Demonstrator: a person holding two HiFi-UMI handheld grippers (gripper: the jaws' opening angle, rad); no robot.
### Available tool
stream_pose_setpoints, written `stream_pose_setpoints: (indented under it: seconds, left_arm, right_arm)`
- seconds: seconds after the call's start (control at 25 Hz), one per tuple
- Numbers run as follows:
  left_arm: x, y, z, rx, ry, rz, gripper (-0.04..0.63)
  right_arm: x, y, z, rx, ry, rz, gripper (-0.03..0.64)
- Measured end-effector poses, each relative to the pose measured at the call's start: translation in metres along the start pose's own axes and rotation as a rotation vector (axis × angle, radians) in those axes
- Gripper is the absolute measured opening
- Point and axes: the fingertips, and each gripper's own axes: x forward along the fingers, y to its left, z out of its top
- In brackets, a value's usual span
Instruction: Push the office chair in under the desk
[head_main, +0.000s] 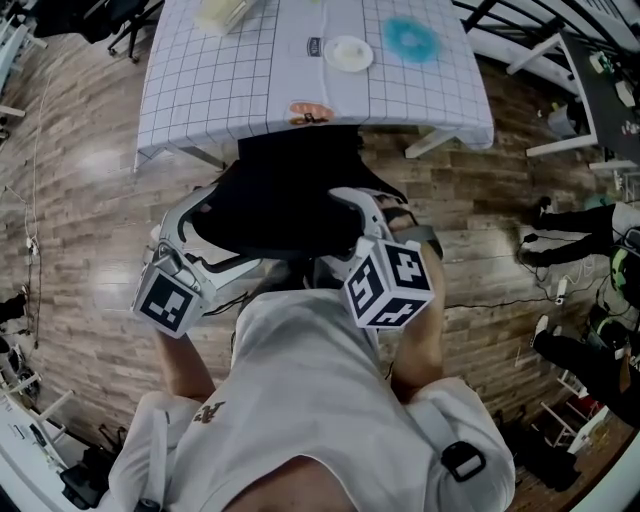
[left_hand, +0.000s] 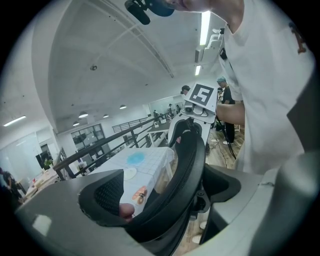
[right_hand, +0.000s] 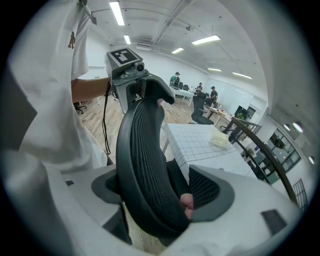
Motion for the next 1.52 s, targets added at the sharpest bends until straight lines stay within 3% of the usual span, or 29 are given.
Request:
stream_pose_setpoints:
  seconds: [1.52]
  left_arm:
    - [0.021, 0.091, -0.014, 0.036, -0.008, -0.029, 0.479]
  right_arm:
    - [0.04, -0.081, 0.021, 0.032, 0.015, -0.057, 0.353]
